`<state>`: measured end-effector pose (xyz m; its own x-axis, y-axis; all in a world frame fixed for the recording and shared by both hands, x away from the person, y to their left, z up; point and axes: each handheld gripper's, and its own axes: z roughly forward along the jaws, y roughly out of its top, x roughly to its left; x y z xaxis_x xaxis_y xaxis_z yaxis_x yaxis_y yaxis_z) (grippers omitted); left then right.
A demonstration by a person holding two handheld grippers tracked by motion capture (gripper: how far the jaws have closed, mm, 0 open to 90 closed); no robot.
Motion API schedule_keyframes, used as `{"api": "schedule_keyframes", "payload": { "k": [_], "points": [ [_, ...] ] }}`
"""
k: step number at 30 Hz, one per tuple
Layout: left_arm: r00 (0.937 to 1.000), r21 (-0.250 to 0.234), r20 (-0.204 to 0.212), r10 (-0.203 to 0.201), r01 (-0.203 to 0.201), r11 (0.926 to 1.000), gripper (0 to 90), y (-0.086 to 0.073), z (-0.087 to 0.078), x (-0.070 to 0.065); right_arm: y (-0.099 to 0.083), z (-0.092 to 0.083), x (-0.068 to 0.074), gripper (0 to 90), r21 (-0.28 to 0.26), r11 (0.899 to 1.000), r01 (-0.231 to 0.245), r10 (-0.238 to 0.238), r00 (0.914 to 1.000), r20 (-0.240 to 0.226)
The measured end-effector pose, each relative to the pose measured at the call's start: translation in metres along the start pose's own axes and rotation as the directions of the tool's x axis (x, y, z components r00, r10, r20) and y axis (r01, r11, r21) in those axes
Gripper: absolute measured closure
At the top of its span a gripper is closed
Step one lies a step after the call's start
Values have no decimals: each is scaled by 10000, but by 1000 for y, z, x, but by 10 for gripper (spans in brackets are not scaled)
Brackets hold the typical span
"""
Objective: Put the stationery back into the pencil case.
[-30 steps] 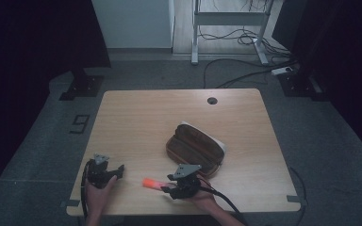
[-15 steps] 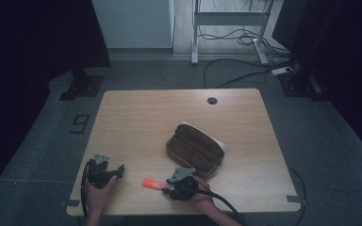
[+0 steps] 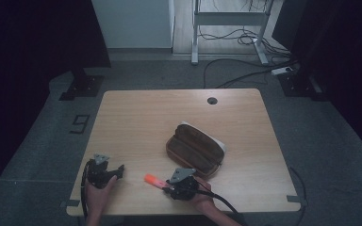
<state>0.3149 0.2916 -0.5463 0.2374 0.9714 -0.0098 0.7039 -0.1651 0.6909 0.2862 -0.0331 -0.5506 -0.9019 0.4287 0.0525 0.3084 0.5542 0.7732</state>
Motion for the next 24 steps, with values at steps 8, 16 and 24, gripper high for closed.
{"api": "schedule_keyframes", "payload": {
  "k": [8, 16, 24],
  "points": [
    [10000, -13, -14, -2, 2, 10000, 161, 0, 0, 0, 5, -14, -7, 650, -435, 9989, -176, 180, 9998, 79],
    [10000, -2, -8, -1, 1, 10000, 161, 0, 0, 0, 11, -31, -15, 650, -900, 9956, -257, 279, 9993, 240],
    [10000, 0, 1, -1, 1, 10000, 161, 0, 0, 0, 16, -52, -26, 650, -1295, 9910, -329, 381, 9986, 379]
  ]
}}
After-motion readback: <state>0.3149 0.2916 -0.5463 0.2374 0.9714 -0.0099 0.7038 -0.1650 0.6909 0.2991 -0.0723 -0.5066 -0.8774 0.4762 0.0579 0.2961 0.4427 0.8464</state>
